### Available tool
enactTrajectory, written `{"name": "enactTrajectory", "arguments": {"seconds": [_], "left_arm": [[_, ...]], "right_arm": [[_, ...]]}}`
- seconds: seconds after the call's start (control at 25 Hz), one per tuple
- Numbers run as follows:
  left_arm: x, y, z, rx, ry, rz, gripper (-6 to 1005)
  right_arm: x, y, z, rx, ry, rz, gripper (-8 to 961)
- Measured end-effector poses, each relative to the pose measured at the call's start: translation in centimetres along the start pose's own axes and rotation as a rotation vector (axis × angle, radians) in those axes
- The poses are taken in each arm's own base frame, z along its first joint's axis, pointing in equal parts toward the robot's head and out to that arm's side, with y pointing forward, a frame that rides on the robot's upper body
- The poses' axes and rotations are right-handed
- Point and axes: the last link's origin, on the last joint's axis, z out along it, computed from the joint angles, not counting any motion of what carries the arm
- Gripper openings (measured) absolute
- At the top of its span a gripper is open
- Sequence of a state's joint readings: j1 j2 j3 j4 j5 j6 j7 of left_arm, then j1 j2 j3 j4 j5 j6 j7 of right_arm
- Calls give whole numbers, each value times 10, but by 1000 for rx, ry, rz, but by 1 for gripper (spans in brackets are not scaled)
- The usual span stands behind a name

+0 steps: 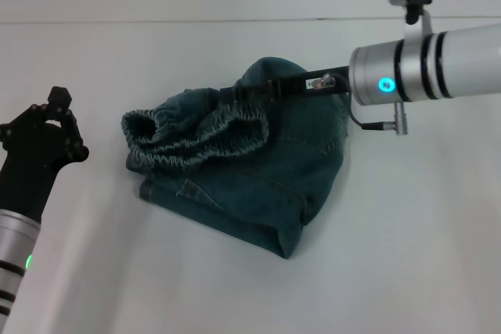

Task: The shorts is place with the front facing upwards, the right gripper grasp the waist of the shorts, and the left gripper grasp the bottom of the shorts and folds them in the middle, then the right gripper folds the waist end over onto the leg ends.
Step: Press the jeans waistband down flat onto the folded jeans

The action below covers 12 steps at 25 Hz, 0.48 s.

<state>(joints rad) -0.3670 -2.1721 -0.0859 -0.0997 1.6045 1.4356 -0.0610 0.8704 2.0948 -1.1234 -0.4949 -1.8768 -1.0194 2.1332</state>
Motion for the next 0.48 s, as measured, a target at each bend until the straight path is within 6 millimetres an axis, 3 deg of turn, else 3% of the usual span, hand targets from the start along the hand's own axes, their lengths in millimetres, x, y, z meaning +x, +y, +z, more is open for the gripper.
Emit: {"name": "enactTrajectory", "arguments": {"seconds": [0.32,0.48], "left_arm": [[-2,-1,-3,7,-10,7,15],[-2,-2,-5,9,-13,8,15]], "right_arm": [[6,-15,-36,38,-45,64,928],[10,-19,-42,61,-20,90,928]]}}
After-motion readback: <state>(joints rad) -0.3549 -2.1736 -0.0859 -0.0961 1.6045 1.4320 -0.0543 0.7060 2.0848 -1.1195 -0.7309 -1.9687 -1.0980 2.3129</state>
